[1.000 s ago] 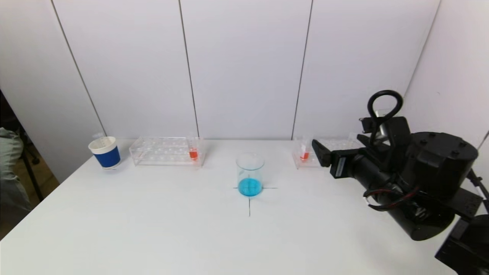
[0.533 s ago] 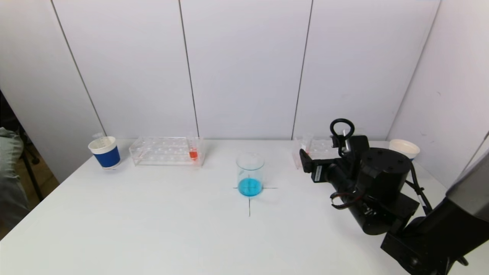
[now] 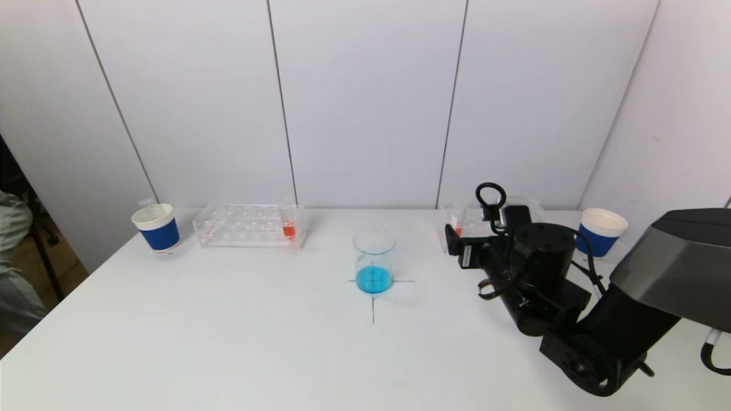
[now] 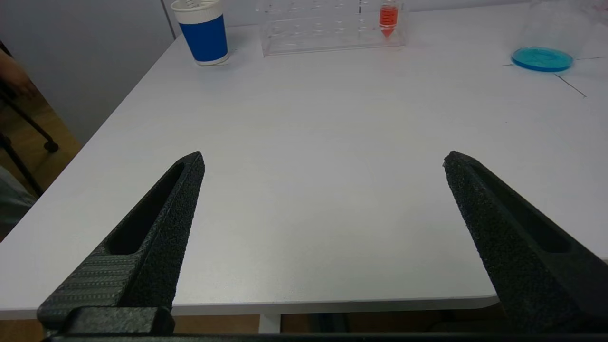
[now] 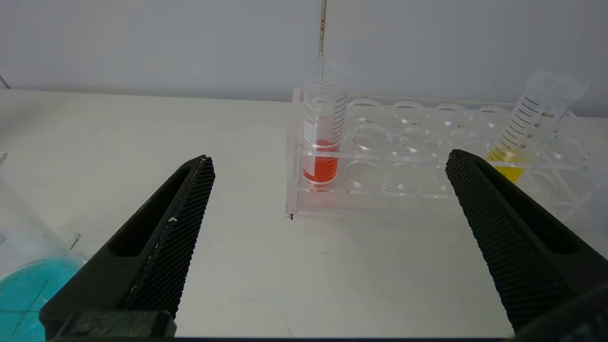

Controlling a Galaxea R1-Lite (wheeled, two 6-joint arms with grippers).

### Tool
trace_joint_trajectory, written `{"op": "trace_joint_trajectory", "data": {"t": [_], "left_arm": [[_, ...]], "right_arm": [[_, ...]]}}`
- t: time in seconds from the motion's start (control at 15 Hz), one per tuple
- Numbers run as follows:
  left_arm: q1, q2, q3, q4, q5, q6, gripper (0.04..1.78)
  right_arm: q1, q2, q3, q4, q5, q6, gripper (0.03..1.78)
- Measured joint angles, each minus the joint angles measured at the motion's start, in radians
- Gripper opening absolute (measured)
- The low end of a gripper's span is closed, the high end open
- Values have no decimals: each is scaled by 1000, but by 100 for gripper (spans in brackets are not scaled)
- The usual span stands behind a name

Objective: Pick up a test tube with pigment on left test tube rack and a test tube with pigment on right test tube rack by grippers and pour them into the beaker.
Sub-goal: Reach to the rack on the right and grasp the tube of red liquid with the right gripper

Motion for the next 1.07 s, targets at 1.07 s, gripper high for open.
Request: {"op": "trace_joint_trajectory", "data": {"t": [1.07], "left_arm": [[0,0,0,0,0,0,176]], "right_arm": [[-45,91,-166,23,9,13,177]]}}
